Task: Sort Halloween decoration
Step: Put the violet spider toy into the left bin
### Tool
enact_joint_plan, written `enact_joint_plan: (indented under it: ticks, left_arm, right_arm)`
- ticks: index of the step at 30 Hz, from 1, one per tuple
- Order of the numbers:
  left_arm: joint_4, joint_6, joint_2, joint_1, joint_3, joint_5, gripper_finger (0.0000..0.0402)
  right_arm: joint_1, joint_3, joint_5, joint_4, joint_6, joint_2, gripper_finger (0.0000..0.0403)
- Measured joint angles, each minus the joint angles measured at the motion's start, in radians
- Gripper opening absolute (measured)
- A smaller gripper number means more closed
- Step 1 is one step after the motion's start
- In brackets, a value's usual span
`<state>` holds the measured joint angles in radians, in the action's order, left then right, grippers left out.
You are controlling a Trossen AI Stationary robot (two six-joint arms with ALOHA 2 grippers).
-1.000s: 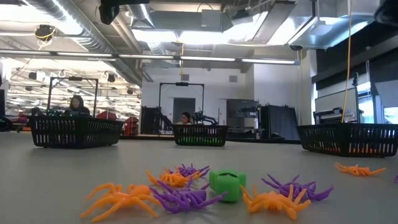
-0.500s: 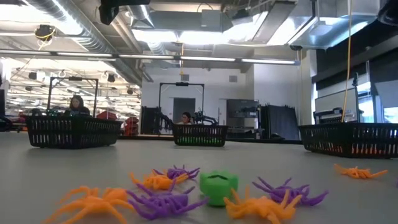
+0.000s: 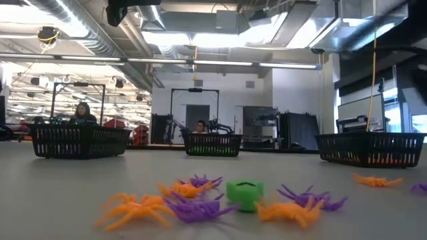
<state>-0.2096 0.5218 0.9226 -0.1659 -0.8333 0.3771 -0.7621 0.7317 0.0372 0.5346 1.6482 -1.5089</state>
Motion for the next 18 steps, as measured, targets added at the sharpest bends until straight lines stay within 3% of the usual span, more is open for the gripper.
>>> enact_joint_plan:
  ticks: [9,18]
  left_arm:
    - [0.0,0.018,0.0,0.0,0.0,-0.003,0.0102]
    - [-0.003,0.007,0.0,0.0,0.0,0.007,0.0102]
  right_arm:
    - [-0.061,0.042,-0.139,0.039,0.016,0.115,0.0138]
    - [-0.155,0.043,-0.14,0.008,0.132,0.002,0.0138]
